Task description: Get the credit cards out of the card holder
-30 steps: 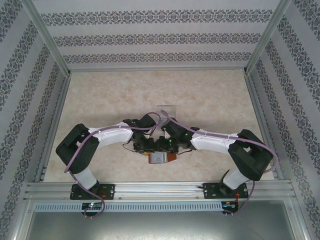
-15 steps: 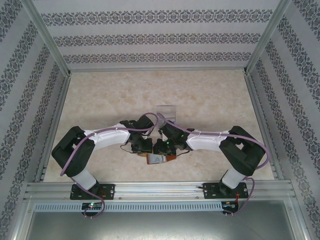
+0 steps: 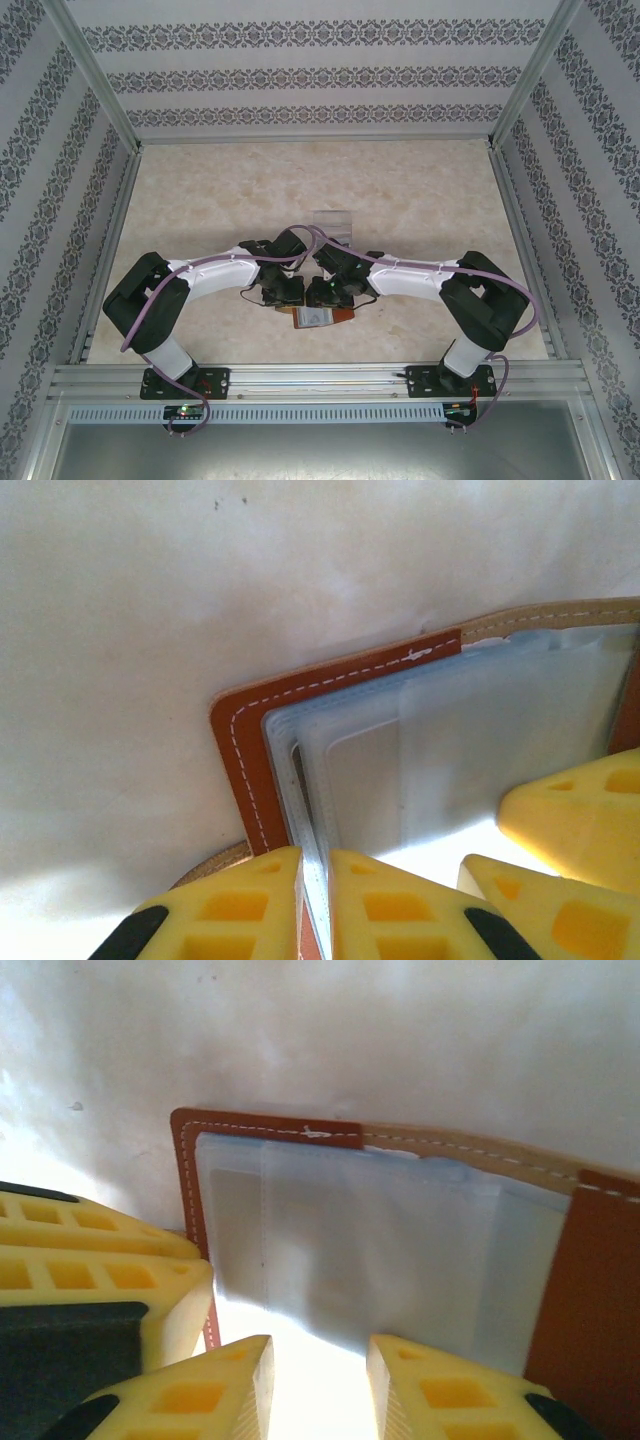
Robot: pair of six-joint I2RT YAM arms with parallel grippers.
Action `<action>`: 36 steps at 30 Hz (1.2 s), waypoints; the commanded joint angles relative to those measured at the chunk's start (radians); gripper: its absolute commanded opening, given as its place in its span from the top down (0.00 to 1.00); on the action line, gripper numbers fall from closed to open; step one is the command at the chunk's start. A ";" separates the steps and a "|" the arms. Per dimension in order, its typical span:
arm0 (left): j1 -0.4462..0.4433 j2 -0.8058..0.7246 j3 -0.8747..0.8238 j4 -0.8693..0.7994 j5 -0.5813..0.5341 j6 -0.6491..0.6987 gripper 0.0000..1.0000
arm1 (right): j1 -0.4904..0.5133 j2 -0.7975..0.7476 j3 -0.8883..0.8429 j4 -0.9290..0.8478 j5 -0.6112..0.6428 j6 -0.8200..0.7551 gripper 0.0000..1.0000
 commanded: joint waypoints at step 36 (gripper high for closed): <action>0.009 0.015 0.013 0.005 0.030 0.009 0.83 | 0.098 0.027 0.211 -0.617 0.529 -0.128 0.40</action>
